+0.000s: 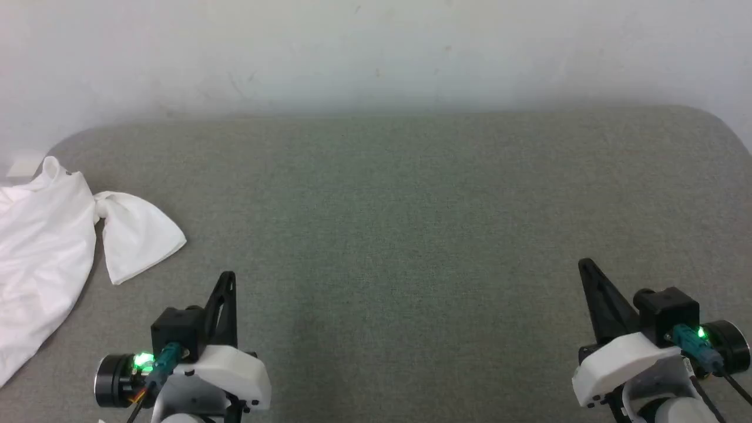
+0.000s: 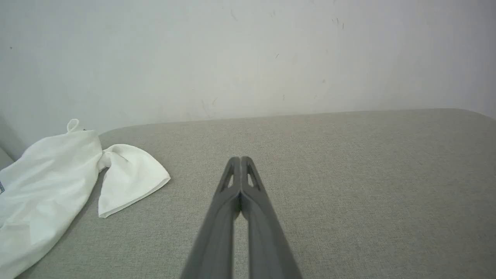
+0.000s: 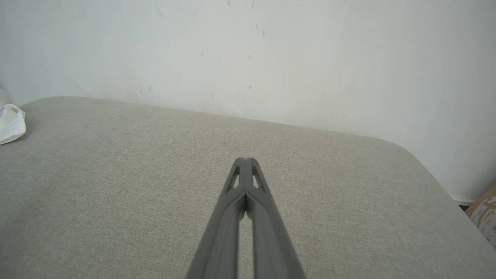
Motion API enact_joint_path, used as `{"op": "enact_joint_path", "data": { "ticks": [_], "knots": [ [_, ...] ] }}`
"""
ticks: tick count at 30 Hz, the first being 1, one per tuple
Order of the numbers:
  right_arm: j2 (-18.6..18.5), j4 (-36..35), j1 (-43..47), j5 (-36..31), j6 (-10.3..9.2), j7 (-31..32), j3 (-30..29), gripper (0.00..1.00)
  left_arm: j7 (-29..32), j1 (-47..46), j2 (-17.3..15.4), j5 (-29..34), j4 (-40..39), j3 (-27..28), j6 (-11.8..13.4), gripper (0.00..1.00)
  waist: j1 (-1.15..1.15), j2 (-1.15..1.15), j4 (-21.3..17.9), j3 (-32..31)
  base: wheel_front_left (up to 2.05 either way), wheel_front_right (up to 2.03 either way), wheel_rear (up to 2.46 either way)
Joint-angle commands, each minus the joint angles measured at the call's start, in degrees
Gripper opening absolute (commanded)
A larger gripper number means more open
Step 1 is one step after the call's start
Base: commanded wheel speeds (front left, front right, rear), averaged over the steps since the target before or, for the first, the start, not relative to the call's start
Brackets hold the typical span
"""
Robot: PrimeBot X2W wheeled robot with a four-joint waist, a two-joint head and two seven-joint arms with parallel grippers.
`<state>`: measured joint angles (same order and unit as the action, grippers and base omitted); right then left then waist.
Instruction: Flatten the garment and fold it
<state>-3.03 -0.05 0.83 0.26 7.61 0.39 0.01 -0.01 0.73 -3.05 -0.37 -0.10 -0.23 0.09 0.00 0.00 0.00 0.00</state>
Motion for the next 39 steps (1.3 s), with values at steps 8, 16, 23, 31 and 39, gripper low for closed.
{"op": "enact_joint_path", "data": {
  "ticks": [8,16,23,31,39],
  "knots": [
    [0.2,0.0,-0.8,-0.3,-0.12,-0.4,0.0,0.0,0.0,-0.7,0.2,0.4,0.1,0.2,-0.1,0.0,0.0,0.0,0.0,0.0,0.0,0.0,0.0],
    [0.2,0.0,-0.8,-0.3,-0.12,-0.4,0.0,0.0,0.0,-0.7,0.2,0.4,0.1,0.2,-0.1,0.0,0.0,0.0,0.0,0.0,0.0,0.0,0.0],
    [0.2,0.0,-0.8,-0.3,-0.12,-0.4,0.0,0.0,0.0,-0.7,0.2,0.4,0.1,0.2,-0.1,0.0,0.0,0.0,0.0,0.0,0.0,0.0,0.0],
    [0.0,-0.1,0.0,0.0,0.0,0.0,0.0,1.0,-0.1,0.0,0.0,-0.1,0.0,0.0,0.0,1.0,0.0,0.0,0.0,0.0,0.0,0.0,0.0],
    [0.0,-0.6,0.0,0.1,-0.01,0.1,-0.1,1.0,-0.4,-0.2,0.0,-0.5,-0.2,0.0,0.4,1.0,0.0,0.0,0.2,-0.1,0.0,0.0,0.0]
  ]
}}
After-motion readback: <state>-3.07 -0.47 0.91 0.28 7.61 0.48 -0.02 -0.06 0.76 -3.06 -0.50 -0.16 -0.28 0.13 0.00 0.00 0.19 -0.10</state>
